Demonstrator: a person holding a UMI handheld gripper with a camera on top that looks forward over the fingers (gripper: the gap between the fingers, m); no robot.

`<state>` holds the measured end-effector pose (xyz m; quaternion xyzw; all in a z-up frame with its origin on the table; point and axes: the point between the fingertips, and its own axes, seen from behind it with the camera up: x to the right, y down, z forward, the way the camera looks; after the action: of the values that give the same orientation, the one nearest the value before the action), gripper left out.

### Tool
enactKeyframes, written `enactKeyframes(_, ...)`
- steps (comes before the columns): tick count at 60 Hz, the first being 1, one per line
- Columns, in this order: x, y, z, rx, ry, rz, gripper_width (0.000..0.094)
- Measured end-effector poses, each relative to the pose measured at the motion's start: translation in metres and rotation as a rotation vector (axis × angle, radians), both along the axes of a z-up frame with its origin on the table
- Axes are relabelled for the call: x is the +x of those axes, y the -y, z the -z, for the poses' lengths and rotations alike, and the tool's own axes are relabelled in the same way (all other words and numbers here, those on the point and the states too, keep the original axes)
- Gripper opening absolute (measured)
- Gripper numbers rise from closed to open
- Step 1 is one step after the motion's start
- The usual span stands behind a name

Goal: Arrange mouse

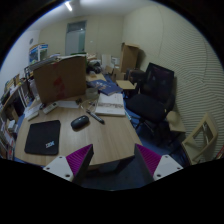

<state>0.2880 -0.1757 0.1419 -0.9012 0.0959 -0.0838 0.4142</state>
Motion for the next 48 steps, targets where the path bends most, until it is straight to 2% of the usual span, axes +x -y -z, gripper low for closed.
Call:
enactKeyframes(8,-0.003,-0.022,0.002,0.011,0.004,-0.04,0.0848)
enactKeyframes(18,-0.027,-0.063,0.029,0.032,-0.043,-0.115,0.0846)
enactKeyframes(29,-0.081,-0.115,0.082,0.025,-0.106,-0.263,0.0835)
enactKeyframes(41,-0.123,-0.17,0.146,-0.022,-0.165,-0.378,0.0834)
enactKeyframes(43,-0.125,-0.179,0.15,-0.016,-0.152,-0.395,0.0878)
enactKeyframes(44,-0.125,-0.186,0.148,0.004,-0.14,-0.405,0.0842)
enactKeyframes(48,-0.128,-0.204,0.151,0.004,-0.111,-0.435,0.0829)
